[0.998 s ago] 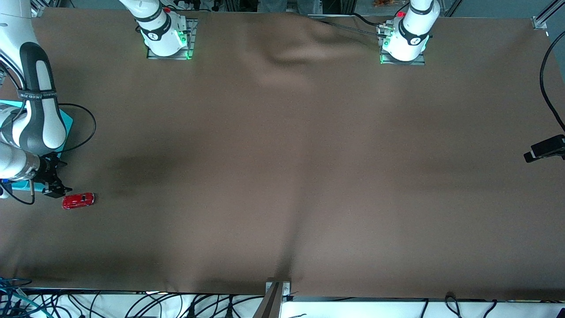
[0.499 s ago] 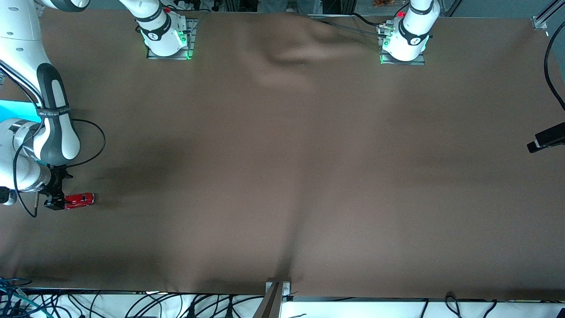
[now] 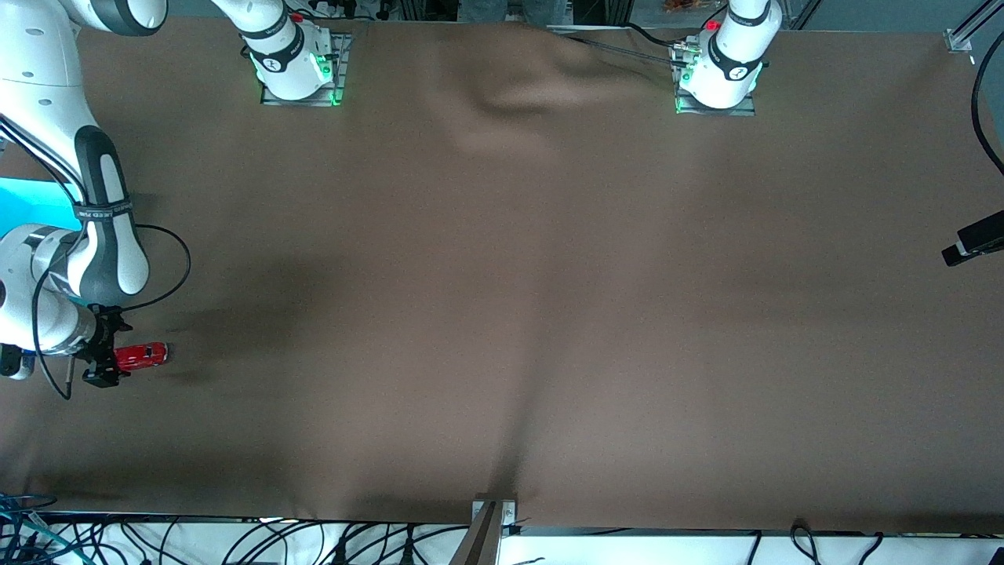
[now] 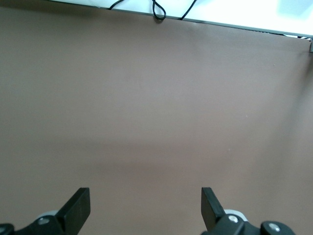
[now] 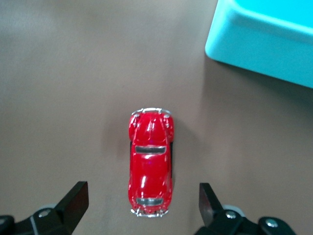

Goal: Wind red beetle toy and store in blue box

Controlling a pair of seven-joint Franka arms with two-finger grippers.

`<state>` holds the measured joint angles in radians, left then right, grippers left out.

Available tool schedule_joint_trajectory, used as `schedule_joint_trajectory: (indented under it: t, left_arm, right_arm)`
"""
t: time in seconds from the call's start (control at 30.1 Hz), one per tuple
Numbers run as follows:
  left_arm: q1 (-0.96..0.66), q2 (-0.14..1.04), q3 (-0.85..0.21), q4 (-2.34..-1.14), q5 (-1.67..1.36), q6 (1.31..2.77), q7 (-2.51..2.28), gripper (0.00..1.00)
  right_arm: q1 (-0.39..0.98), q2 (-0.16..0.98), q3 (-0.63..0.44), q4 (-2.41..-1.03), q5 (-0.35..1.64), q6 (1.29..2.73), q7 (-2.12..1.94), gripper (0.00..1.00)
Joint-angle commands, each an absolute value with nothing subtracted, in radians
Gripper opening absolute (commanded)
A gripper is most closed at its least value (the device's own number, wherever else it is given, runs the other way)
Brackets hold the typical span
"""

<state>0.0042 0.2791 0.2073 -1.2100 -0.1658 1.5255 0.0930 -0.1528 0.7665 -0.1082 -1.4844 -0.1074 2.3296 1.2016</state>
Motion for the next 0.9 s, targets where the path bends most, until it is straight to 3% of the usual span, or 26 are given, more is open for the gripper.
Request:
schedule_joint_trajectory:
  t: [0.0,0.86]
  left_arm:
    - [-0.002,0.265,0.218,-1.200,-0.183,1.505,0.112,1.00]
    - [0.009,0.265,0.225,-1.201,-0.186,1.505,0.110,1.00]
  right_arm:
    - [-0.167,0.808,-0.092,-1.434,-0.137,2.344,1.220,1.00]
    - [-0.219,0.870,-0.057,-1.394,-0.169,2.367,1.216,1.00]
